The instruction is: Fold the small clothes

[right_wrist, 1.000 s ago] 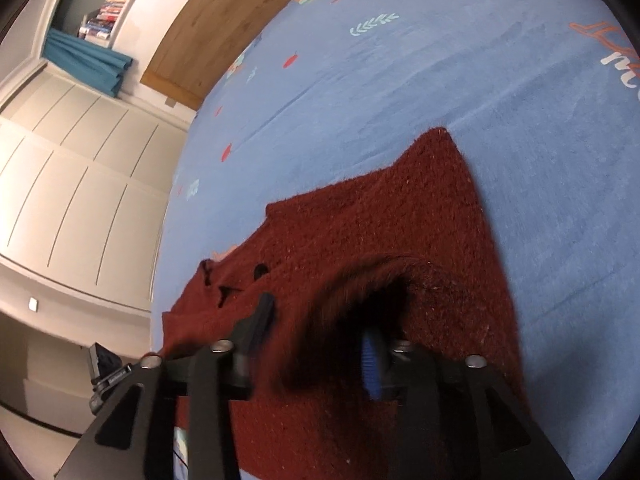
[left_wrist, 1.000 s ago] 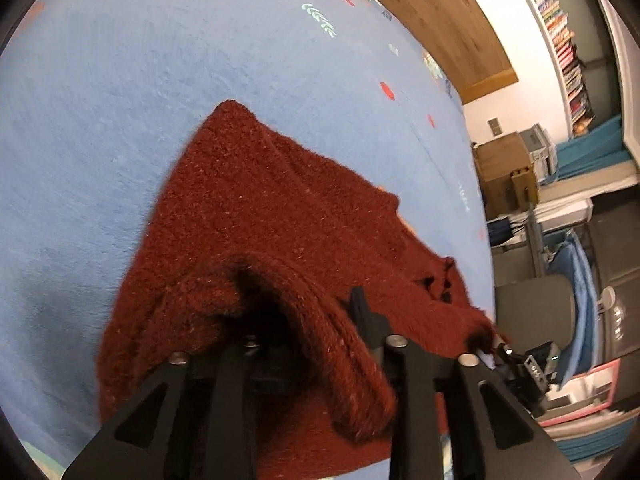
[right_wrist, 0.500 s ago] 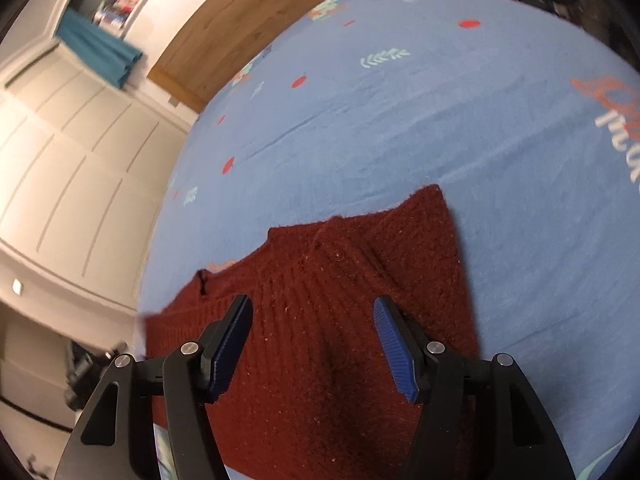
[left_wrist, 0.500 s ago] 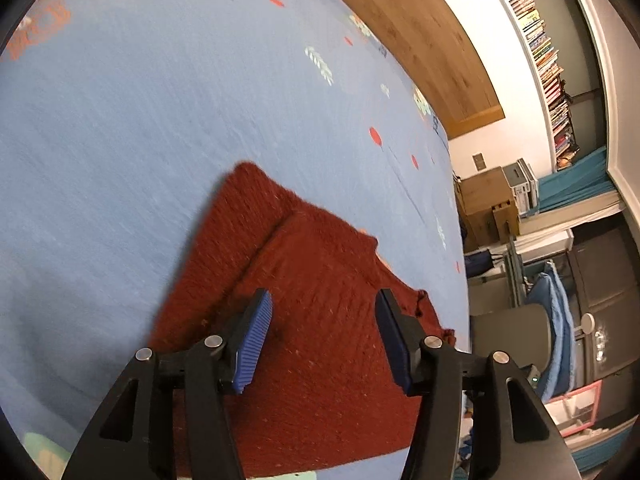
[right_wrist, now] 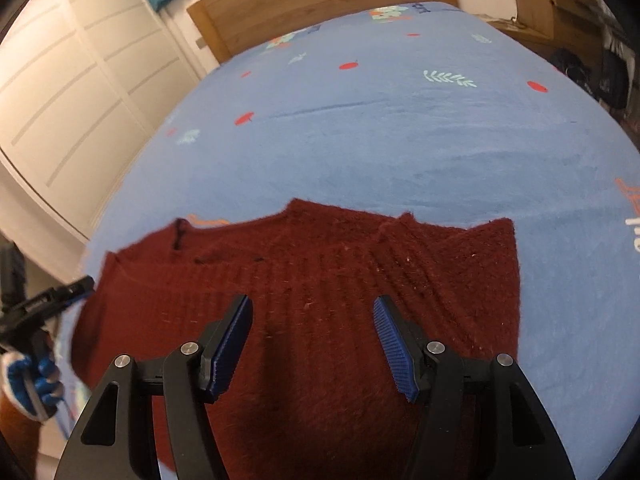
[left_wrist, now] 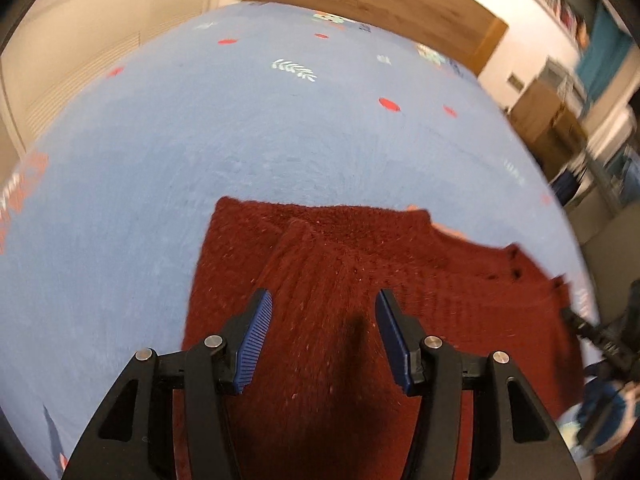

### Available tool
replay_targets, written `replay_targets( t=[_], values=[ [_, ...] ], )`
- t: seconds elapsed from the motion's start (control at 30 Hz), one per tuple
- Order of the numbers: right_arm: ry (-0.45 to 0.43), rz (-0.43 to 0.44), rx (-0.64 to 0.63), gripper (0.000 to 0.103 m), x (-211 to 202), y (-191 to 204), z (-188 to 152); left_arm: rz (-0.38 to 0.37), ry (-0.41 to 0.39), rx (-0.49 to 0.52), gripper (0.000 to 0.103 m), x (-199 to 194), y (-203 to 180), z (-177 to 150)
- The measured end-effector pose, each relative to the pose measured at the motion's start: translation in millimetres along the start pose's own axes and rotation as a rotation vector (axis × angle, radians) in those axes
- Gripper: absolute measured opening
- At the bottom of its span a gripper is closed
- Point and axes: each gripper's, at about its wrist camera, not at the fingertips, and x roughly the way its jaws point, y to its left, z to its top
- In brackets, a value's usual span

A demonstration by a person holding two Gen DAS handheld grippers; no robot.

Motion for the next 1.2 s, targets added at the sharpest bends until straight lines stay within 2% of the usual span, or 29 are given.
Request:
replay_targets(
  t=[0.1,0.17,0.37,0.5,0.73,1.0,1.2],
  values=[
    [0.015,-0.061,-0.039,0.065,9,-2,-4,0.07,0.015,0.059,0.048,17,-3,-8],
    [0.016,-0.107,-0.064,0.065,10,-7,-8,0.084,0.014,0.071,0.048,21,-1,-13],
    [0.014,-0.127,-0.073,0.065,-3,-22,-17,0.135,-0.037,0.185,0.048,1,-26,-34],
    [-0.003,-0.133,-0.073,0.065,-17,-18,-26,0.126,-0.057,0.223,0.048,-8,-44,-51],
    [-0.018,-0.088,-0.114,0.065,-38,5,-50,0.118,-0.073,0.265,0.048,-14,-66,-69],
    [0.009,-0.072,-0.105,0.065,-33,9,-76,0.115,-0.039,0.263,0.048,-3,-77,-86],
    [0.005,-0.072,-0.093,0.065,-36,3,-83,0.118,-0.033,0.243,0.048,1,-76,-92]
  ],
)
